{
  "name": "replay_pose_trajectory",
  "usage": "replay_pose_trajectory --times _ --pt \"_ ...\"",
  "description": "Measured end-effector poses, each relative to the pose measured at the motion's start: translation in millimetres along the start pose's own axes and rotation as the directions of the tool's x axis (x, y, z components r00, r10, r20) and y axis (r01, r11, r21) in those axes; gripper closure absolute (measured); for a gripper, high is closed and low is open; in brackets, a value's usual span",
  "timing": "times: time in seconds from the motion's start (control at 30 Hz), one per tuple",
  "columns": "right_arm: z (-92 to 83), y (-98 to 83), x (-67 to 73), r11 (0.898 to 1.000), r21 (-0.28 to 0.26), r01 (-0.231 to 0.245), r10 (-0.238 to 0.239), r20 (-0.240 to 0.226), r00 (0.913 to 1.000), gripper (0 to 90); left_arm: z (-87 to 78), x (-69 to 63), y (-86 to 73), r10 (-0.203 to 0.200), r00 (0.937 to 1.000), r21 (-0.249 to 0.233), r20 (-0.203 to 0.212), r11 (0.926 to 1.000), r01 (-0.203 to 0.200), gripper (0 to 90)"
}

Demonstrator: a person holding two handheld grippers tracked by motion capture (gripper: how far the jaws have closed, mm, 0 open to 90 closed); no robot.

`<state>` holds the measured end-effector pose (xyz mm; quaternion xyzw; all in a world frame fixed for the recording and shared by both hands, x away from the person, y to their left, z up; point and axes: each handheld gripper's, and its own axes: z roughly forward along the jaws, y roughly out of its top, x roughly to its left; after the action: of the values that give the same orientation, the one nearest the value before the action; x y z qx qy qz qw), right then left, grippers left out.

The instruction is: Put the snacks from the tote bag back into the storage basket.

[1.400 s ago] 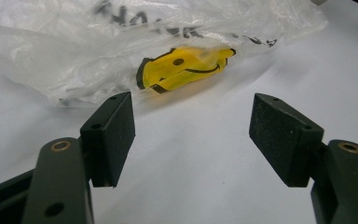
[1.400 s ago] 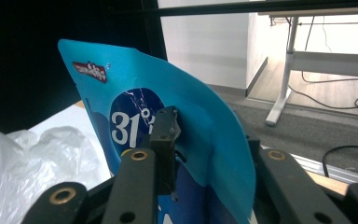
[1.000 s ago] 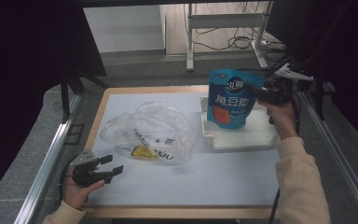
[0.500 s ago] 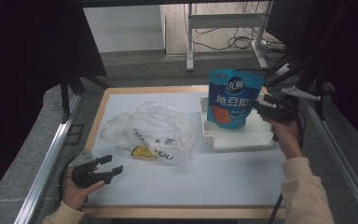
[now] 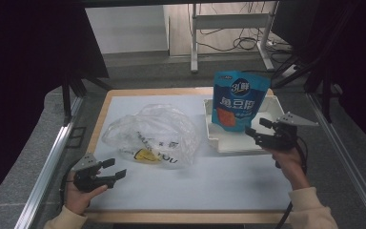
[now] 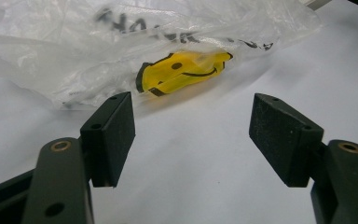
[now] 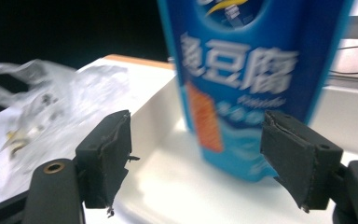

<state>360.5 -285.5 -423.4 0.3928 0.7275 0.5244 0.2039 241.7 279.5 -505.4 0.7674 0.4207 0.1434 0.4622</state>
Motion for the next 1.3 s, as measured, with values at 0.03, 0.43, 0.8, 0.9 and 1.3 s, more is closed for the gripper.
replay_pose_trajectory --times 0.03,0.43,0.8,0.9,1.3 --pt "0.1 -3.6 4.4 1.0 0.004 0.001 -0.001 -0.01 1.0 24.9 0.0 -0.1 -0.1 0.0 1.0 0.0 -0.001 1.0 0.0 31.4" --pt "10.9 -52.6 57.9 0.998 0.046 0.036 -0.028 -0.165 0.986 24.9 1.5 -2.7 -2.0 0.006 0.9999 0.01 -0.013 0.9999 -0.006 31.3" --pt "26.9 -79.0 88.1 0.98 0.12 0.158 -0.132 -0.198 0.9713 24.9 8.9 -6.2 -4.9 0.028 0.9995 0.041 -0.017 0.9988 -0.027 30.5" --pt "25.5 -77.6 86.3 0.985 0.104 0.136 -0.112 -0.203 0.9727 25.0 8.5 -5.5 -4.8 0.028 0.9994 0.04 -0.02 0.9988 -0.027 30.3" --pt "30.4 -85.5 87.2 0.978 0.123 0.171 -0.141 -0.219 0.9655 23.3 14.3 -7.2 -7.0 0.058 0.9974 0.059 -0.043 0.9967 -0.056 28.2"
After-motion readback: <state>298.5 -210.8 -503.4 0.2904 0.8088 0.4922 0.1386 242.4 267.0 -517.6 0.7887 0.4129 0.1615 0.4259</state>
